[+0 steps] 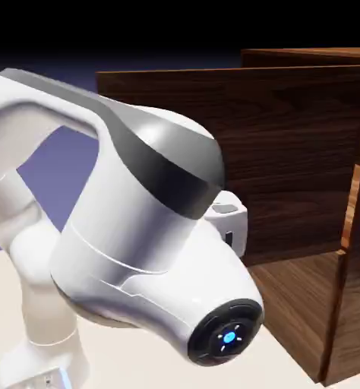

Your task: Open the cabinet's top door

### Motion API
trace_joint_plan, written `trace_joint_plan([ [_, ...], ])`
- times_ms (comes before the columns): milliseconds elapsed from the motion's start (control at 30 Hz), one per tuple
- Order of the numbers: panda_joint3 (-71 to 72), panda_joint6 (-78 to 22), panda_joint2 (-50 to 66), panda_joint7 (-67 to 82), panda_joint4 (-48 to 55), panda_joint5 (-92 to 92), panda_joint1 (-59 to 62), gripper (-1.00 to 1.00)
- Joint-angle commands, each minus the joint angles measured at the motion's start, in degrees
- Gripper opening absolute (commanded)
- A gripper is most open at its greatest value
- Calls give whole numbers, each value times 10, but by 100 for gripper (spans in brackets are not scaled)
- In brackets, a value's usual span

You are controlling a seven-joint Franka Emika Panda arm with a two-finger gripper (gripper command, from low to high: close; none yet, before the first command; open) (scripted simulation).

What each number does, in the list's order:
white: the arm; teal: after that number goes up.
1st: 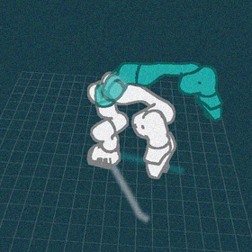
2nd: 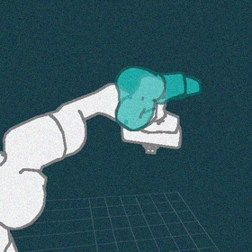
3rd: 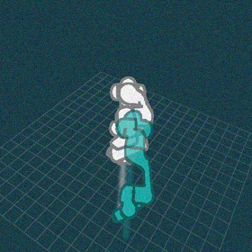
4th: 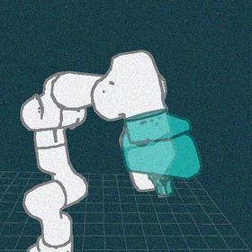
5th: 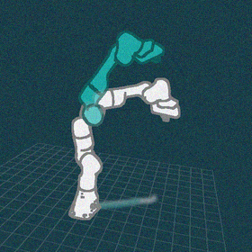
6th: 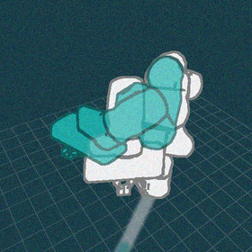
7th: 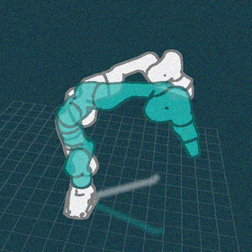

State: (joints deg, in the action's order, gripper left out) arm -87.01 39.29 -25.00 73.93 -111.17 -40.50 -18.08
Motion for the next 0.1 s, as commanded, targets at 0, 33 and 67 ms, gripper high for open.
trace_joint_plan([
  [0, -15, -3, -7, -4, 10, 5, -21, -100],
  [33, -29, -5, -16, -10, 20, 8, -42, -100],
  [67, -43, -7, -25, -16, 31, 12, -62, -100],
])
